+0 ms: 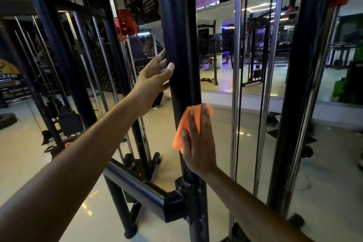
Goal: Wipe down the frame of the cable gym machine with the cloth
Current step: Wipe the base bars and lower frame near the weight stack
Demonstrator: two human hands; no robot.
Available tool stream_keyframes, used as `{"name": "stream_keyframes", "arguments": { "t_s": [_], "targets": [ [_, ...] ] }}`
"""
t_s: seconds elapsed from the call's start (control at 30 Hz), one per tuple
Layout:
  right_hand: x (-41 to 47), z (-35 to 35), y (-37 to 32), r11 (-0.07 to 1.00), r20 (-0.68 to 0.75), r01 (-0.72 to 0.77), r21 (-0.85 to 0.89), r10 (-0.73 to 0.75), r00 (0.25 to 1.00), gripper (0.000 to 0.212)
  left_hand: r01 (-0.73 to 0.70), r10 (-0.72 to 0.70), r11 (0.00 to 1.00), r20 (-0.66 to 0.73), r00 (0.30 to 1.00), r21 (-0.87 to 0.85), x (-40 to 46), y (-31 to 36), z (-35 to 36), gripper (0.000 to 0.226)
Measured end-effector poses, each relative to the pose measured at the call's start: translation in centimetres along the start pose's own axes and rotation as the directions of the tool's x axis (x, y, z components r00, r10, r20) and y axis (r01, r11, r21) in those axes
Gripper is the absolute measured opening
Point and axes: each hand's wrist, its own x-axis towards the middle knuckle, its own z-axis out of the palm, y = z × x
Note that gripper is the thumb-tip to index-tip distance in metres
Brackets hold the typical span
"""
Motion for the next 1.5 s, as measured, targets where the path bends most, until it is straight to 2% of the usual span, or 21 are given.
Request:
{"name": "stream_keyframes", "arguments": {
  "t_s": [0.07,0.17,0.27,0.33,0.47,0.53,0.73,0.83,0.93,1.03,1.1,1.23,1.33,1.4,1.5],
  "targets": [
    [2.1,-0.4,-0.3,1.0,-0.001,0.004,0.015,-0.004,1.0,0.064,0.014,-0.014,1.0,-0.01,1.0,-0.003,-0.2,-0.1,0.2,0.047],
    [9.0,-2.3,-2.6,0.996,-0.101,0.048,0.081,-0.04,0.994,0.064,0.028,-0.029,0.999,-0.049,0.998,-0.014,0.0,0.2,0.2,0.041],
    [12.5,-3.0,-3.6,0.994,-0.177,0.071,0.084,-0.055,0.983,0.062,0.055,-0.059,0.996,-0.053,0.997,-0.076,-0.2,-0.4,-0.1,0.055],
    [9.9,-2.0,-3.0,0.997,-0.17,0.042,0.066,-0.03,0.985,0.063,0.033,-0.035,0.997,-0.028,0.999,-0.064,-0.8,-0.9,0.3,0.053],
    [-2.4,1.5,-0.1,0.999,-0.026,-0.049,-0.017,0.048,0.999,0.062,0.016,-0.017,0.998,-0.003,1.0,-0.056,-1.8,-3.0,1.0,0.055],
    [-5.0,2.1,0.7,0.998,0.017,-0.047,-0.03,0.047,0.999,0.061,0.031,-0.031,0.997,0.001,1.0,-0.067,-2.1,-3.9,1.2,0.057],
    [5.8,-0.2,-2.1,0.996,-0.15,-0.011,0.083,0.023,0.988,0.064,0.082,-0.09,0.988,-0.058,0.994,-0.131,-2.4,-5.1,1.5,0.055],
    [5.3,0.4,-1.8,0.999,-0.19,-0.014,0.048,0.023,0.981,0.064,0.1,-0.116,0.979,-0.081,0.99,-0.178,-2.9,-5.7,2.0,0.055],
    [-2.1,2.5,0.3,0.998,-0.098,-0.053,-0.021,0.05,0.994,0.065,0.107,-0.127,0.973,-0.089,0.988,-0.203,-3.8,-6.9,2.8,0.047],
    [-9.4,3.9,2.2,0.993,0.016,-0.095,-0.075,0.096,0.995,0.069,0.105,-0.118,0.973,-0.055,0.991,-0.206,-5.0,-8.3,3.4,0.055],
    [-9.6,4.0,2.0,0.992,0.021,-0.117,-0.042,0.118,0.993,0.069,0.109,-0.128,0.969,-0.071,0.989,-0.221,-5.6,-8.9,3.8,0.056],
    [-1.9,2.0,-0.5,0.986,-0.09,-0.117,0.118,0.128,0.988,0.064,0.125,-0.158,0.961,-0.116,0.981,-0.248,-5.9,-9.4,4.5,0.052],
    [1.3,1.4,-0.8,0.991,-0.132,-0.069,0.117,0.084,0.988,0.062,0.147,-0.187,0.952,-0.127,0.974,-0.27,-5.8,-9.8,4.5,0.05],
    [-0.7,2.1,0.1,0.995,-0.104,-0.062,0.08,0.07,0.992,0.064,0.145,-0.186,0.949,-0.124,0.975,-0.279,-6.1,-10.3,4.8,0.053],
    [-8.8,3.4,2.4,0.996,0.014,-0.09,0.01,0.09,0.996,0.063,0.152,-0.194,0.952,-0.139,0.971,-0.264,-7.5,-11.6,5.7,0.057]
  ]
}}
